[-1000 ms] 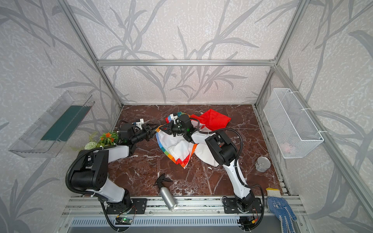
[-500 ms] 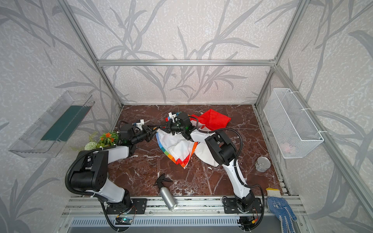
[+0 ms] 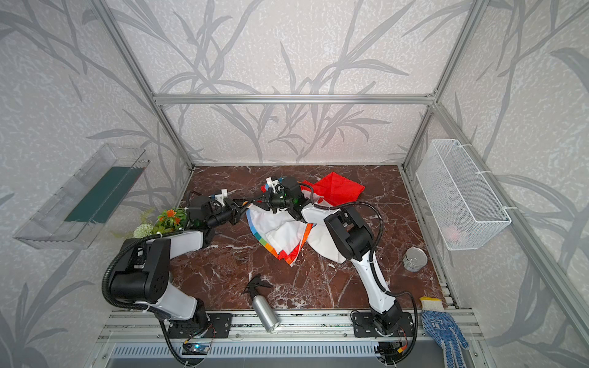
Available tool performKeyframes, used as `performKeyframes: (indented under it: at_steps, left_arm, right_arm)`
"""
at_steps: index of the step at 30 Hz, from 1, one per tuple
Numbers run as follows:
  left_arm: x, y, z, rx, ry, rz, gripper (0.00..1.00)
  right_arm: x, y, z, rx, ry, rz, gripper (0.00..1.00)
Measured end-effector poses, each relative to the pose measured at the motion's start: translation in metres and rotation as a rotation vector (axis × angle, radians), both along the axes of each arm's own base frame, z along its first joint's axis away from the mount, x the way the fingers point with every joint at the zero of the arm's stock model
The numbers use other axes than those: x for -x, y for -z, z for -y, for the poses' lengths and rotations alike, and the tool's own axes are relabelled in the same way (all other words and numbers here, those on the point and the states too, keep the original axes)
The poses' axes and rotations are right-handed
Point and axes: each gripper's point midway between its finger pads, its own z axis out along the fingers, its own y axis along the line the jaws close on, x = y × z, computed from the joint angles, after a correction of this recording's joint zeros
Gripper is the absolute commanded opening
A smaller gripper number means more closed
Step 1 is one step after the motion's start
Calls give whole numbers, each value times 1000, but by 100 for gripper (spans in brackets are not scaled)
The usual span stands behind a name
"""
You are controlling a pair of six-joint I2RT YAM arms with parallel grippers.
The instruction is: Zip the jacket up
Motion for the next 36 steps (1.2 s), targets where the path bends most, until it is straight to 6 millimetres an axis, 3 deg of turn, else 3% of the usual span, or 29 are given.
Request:
performKeyframes:
  at_steps: [15, 25, 28, 31, 33, 36]
  left_arm:
    - [2, -2, 2, -8, 12, 13, 13]
    - [2, -2, 2, -14, 15, 19, 0]
    - [2, -2, 2, -18, 17, 22, 0]
    - [3, -6, 2, -19, 20, 32, 0]
    - [5, -8, 4, -21, 28, 34, 0]
    - [10, -10, 6, -25, 45, 31, 0]
  right_arm:
    - [-2, 2, 5, 2, 0, -7, 0]
    - [0, 1, 4, 2, -18, -7, 0]
    - [1, 2, 4, 6, -20, 0, 28]
    - [0, 6, 6, 28, -15, 1, 36]
    - [1, 5, 9, 45, -13, 7, 50]
    - [6, -2, 17, 62, -1, 15, 63]
